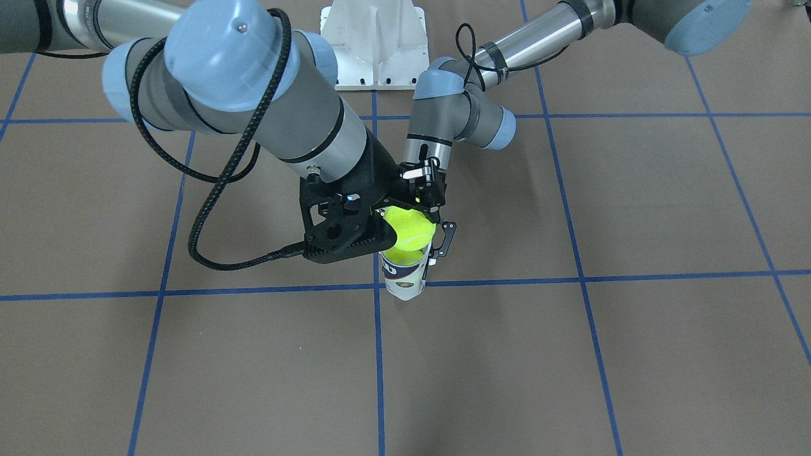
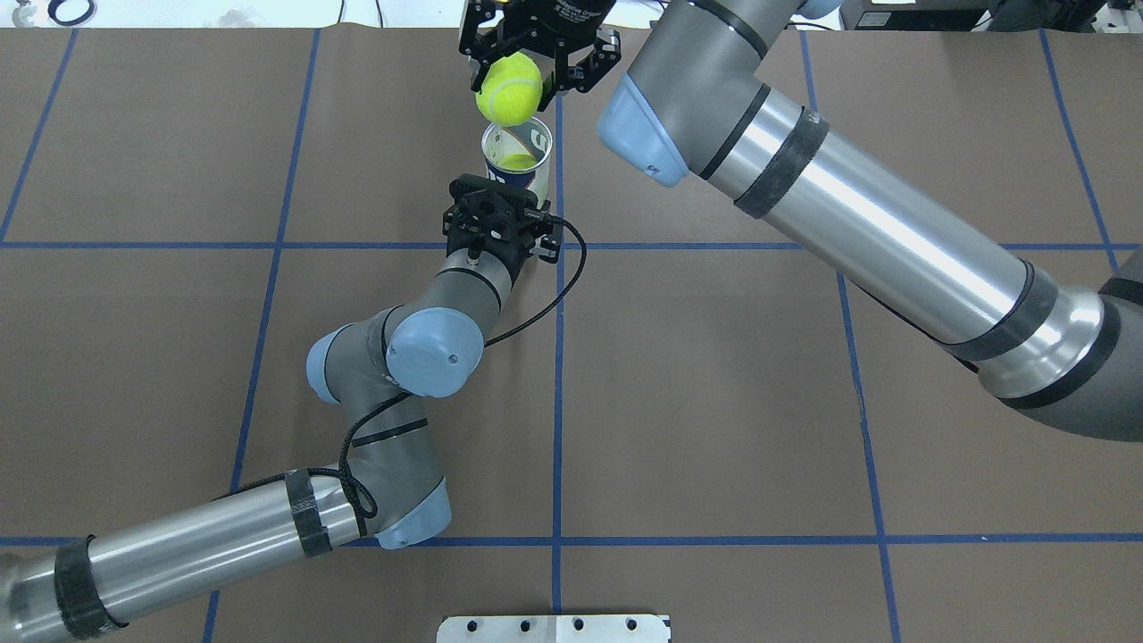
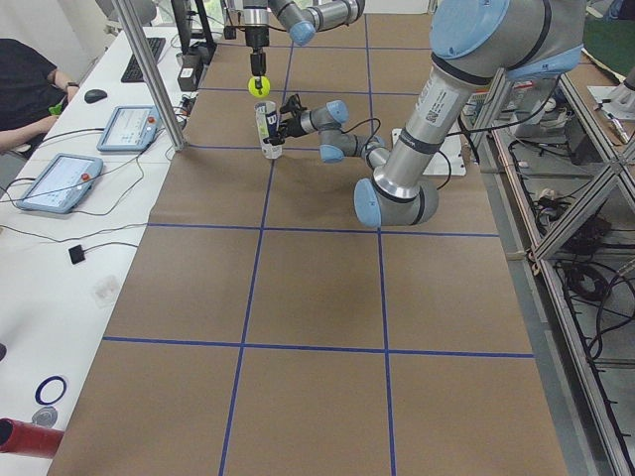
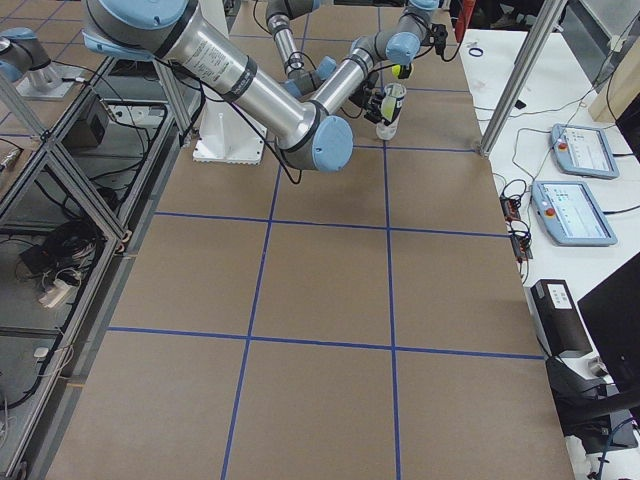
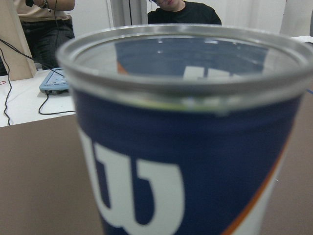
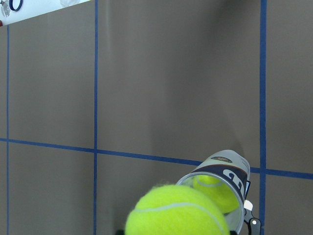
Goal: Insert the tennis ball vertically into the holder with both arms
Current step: 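Drop the second ball into the can and open the right gripper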
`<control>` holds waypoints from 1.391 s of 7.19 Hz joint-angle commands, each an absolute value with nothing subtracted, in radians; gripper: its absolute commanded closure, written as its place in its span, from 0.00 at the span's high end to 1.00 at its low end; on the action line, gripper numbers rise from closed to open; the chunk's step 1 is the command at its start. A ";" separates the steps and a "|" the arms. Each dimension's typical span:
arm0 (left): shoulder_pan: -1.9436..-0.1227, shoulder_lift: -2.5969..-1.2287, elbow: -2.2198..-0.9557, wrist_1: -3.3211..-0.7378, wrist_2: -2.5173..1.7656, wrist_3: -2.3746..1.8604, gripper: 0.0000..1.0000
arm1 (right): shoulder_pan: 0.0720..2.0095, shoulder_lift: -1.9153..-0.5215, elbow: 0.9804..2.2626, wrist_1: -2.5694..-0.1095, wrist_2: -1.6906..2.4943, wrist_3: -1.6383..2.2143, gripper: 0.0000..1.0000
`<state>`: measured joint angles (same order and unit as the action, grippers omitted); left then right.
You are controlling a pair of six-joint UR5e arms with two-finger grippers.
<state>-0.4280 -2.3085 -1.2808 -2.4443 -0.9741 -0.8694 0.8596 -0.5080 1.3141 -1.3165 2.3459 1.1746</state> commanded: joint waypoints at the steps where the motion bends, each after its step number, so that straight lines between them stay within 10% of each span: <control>1: -0.428 -2.309 -1.281 -2.444 -0.974 -0.870 0.69 | 0.831 -0.515 1.312 -1.348 2.313 1.175 0.00; 3: -0.428 -2.307 -1.281 -2.444 -0.974 -0.870 0.69 | 0.830 -0.512 1.315 -1.379 2.296 1.175 0.00; 5: -0.426 -2.307 -1.281 -2.445 -0.974 -0.870 0.69 | 0.828 -0.511 1.319 -1.404 2.281 1.177 0.97; 8: -0.426 -2.307 -1.281 -2.444 -0.974 -0.870 0.69 | 0.827 -0.511 1.336 -1.402 2.257 1.210 0.99; 10: -0.425 -2.303 -1.278 -2.441 -0.963 -0.867 0.93 | 0.827 -0.509 1.338 -1.402 2.256 1.212 0.99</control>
<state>-0.4256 -2.3057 -1.2795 -2.4430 -0.9695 -0.8684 0.8272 -0.5101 1.3362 -1.4020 2.2577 1.2095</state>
